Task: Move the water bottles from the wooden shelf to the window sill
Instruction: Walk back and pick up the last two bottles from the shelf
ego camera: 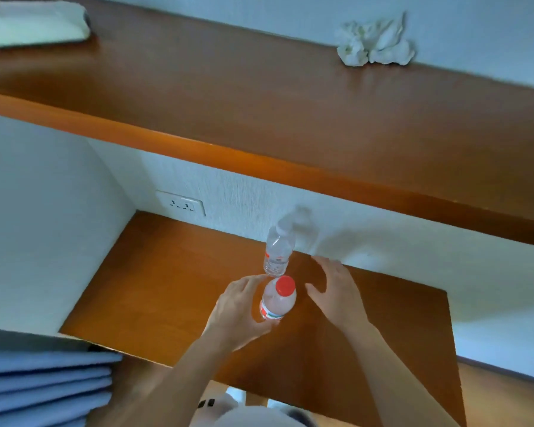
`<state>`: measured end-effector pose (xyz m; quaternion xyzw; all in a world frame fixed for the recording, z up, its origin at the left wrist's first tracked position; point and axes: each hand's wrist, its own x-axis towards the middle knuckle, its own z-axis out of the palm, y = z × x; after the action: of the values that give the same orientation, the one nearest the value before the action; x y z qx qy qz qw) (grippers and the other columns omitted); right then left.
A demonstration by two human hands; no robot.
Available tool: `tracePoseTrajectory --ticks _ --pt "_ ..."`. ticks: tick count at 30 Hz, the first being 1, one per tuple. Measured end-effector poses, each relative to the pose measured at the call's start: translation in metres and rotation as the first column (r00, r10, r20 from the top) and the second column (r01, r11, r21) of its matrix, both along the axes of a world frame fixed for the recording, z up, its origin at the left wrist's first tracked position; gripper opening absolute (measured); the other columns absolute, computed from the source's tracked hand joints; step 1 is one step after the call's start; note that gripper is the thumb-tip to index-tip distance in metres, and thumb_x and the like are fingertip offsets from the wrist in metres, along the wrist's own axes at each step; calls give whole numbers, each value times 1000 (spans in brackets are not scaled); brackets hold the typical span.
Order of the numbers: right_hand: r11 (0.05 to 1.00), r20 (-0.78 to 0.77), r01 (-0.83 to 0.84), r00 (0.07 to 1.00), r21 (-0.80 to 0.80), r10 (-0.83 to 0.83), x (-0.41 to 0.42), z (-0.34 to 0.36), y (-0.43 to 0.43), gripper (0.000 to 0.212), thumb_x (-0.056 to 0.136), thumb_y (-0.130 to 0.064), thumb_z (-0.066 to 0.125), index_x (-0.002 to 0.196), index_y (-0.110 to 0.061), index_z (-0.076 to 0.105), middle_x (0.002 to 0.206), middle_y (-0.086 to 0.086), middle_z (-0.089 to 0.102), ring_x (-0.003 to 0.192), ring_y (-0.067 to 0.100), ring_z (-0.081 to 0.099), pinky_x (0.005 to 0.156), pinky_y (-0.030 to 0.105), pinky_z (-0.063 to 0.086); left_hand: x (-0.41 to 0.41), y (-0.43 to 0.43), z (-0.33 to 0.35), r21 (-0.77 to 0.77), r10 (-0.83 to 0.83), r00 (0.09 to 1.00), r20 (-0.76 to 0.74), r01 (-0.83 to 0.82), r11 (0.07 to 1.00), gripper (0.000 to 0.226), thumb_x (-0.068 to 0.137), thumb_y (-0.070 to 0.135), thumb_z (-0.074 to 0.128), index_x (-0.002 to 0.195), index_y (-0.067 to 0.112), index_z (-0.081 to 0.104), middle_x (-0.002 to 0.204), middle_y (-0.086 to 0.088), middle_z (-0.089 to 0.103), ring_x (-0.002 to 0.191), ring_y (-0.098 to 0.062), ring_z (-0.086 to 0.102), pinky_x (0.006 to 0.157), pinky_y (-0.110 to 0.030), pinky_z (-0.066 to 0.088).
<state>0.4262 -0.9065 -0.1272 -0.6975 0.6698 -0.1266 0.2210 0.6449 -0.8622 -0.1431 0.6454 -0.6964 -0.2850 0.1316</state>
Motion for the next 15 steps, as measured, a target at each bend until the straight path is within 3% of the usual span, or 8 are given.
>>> tracePoseTrajectory --ticks 3,11,15 --pt "999 165 2 986 54 -11 7 -6 -33 72 84 -36 79 146 -28 44 146 -3 52 134 18 50 109 34 42 -12 -3 -6 20 53 993 -107 -51 999 97 65 64 79 143 46 25 148 19 41 134 -5 39 105 -27 38" --pt "974 390 -122 920 189 40 31 -18 -79 91 71 -34 90 146 -31 39 148 -4 50 134 16 47 110 40 43 -37 -5 -21 75 224 918 -327 -211 975 85 59 61 84 131 46 40 129 22 53 118 -7 52 97 -32 53" --pt "967 484 -148 875 209 29 38 -28 -82 92 68 -33 93 143 -30 40 142 -6 52 124 8 47 104 32 43 -40 0 -22 56 275 880 -388 -276 960 75 64 61 82 125 47 42 120 24 56 113 -5 56 93 -29 55"
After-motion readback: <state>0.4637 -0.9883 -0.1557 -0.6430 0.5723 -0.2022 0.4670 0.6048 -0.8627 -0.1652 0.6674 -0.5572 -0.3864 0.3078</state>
